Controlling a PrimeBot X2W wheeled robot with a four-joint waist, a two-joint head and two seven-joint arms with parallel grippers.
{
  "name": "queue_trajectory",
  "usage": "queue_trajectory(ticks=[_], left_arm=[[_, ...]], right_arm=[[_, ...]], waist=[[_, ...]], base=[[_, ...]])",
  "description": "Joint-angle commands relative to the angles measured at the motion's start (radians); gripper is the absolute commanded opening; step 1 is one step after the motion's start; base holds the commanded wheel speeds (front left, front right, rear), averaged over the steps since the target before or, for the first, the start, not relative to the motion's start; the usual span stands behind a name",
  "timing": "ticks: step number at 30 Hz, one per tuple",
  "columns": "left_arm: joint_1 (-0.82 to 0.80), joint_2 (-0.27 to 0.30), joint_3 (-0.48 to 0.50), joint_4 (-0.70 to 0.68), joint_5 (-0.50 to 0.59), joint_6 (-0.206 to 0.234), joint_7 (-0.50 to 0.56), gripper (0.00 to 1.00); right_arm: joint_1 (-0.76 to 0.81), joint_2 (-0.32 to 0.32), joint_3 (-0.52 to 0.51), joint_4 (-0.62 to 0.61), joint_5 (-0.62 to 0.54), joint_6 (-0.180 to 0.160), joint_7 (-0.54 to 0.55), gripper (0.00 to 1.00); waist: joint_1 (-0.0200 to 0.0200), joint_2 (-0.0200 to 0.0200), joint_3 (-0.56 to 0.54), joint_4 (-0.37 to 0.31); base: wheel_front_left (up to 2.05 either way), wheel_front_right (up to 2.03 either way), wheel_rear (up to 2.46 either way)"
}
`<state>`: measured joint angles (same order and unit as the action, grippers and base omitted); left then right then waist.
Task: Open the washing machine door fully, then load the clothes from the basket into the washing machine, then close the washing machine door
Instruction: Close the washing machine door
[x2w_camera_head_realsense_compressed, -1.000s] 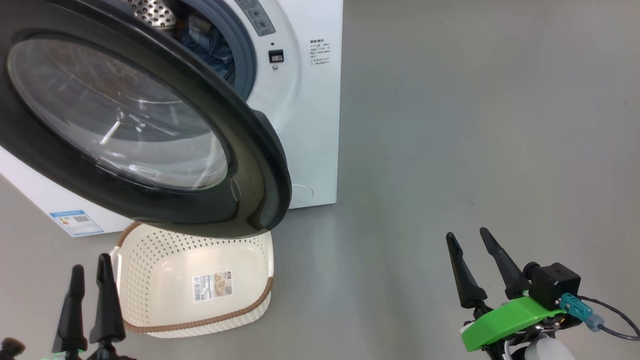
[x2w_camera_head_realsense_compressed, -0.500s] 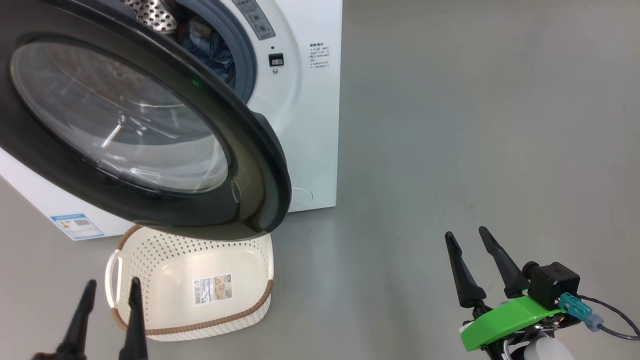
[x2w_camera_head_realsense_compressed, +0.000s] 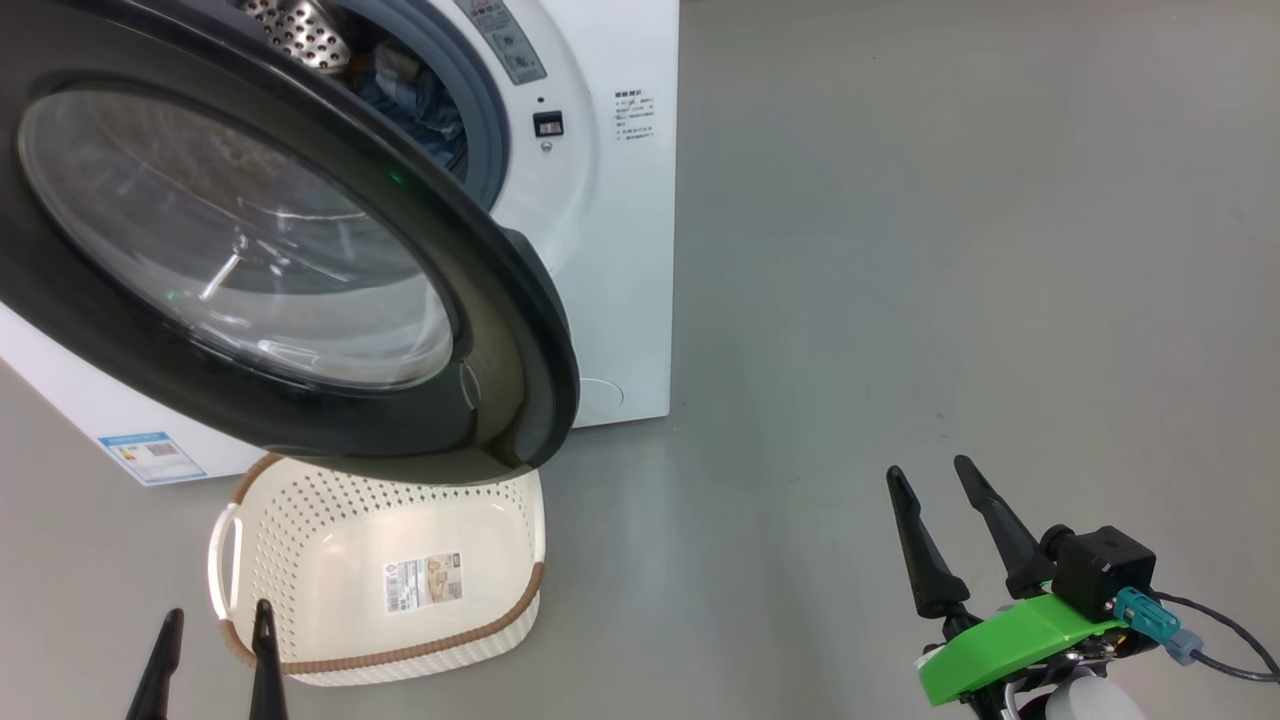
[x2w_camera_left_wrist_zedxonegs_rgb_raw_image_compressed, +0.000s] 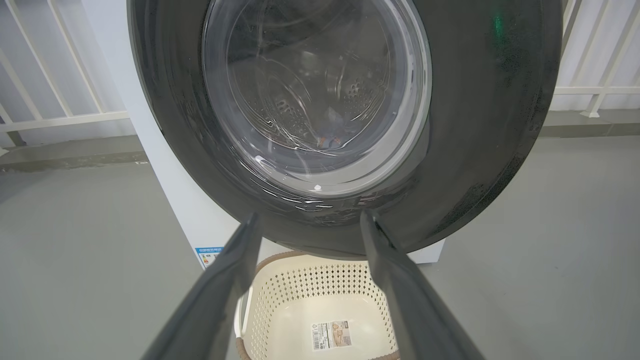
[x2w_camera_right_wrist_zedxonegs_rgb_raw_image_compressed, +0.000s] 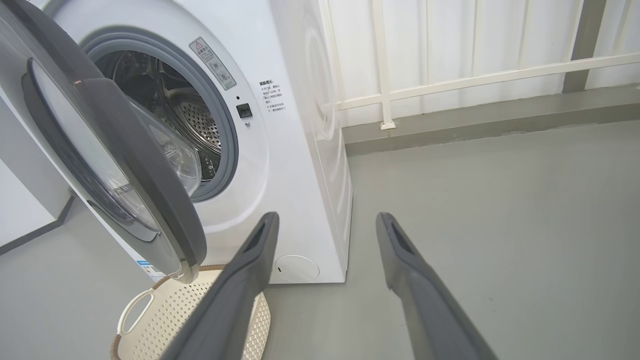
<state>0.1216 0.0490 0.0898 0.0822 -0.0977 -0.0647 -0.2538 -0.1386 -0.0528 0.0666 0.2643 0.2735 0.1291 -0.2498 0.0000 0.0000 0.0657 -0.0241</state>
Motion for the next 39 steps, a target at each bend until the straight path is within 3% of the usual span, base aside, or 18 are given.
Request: queue_trajectory(ticks=[1, 13, 14, 16, 21, 31, 36, 39], left_arm=[[-0.020, 0.006, 0.035, -0.016, 0.006, 0.009, -0.008, 1.00], [-0.030, 0.002, 0.039, -0.007, -0.004, 0.004, -0.008, 1.00], [-0.030, 0.002, 0.039, -0.007, -0.004, 0.003, -0.008, 1.00], [-0.030, 0.002, 0.040, -0.009, -0.006, 0.001, -0.008, 1.00], [-0.033, 0.001, 0.039, -0.009, -0.011, -0.002, -0.008, 1.00], [-0.044, 0.001, 0.034, -0.011, -0.025, -0.006, -0.008, 1.00], [-0.055, 0.001, 0.029, -0.008, -0.033, -0.010, -0.008, 1.00], [-0.061, 0.001, 0.024, -0.004, -0.038, -0.012, -0.008, 1.00]], right_arm=[[0.004, 0.003, 0.027, -0.028, -0.008, 0.002, -0.012, 1.00], [0.003, 0.003, 0.023, -0.028, -0.005, 0.002, -0.012, 1.00], [0.003, 0.003, 0.022, -0.028, -0.004, 0.002, -0.012, 0.87], [0.003, 0.003, 0.019, -0.033, 0.004, 0.002, -0.012, 0.00], [-0.004, 0.003, 0.002, -0.106, 0.015, 0.002, -0.012, 0.00], [-0.030, 0.003, 0.062, -0.476, 0.032, 0.002, -0.012, 0.00], [-0.063, -0.011, 0.183, -0.636, 0.012, 0.002, -0.012, 0.00], [-0.081, -0.055, 0.279, -0.684, 0.018, 0.002, -0.012, 0.00]], waist=[[0.0000, 0.0000, 0.001, 0.001], [0.0000, 0.0000, 0.007, 0.005], [0.0000, 0.0000, 0.007, 0.006], [0.0000, 0.0000, 0.008, 0.007], [0.0000, 0.0000, 0.013, 0.011], [0.0000, 0.0000, 0.028, 0.024], [0.0000, 0.0000, 0.037, 0.035], [0.0000, 0.0000, 0.042, 0.047]], base=[[0.00, 0.00, 0.00], [0.00, 0.00, 0.00], [0.00, 0.00, 0.00], [0.00, 0.00, 0.00], [0.00, 0.00, 0.00], [0.00, 0.00, 0.00], [0.00, 0.00, 0.00], [0.00, 0.00, 0.00]])
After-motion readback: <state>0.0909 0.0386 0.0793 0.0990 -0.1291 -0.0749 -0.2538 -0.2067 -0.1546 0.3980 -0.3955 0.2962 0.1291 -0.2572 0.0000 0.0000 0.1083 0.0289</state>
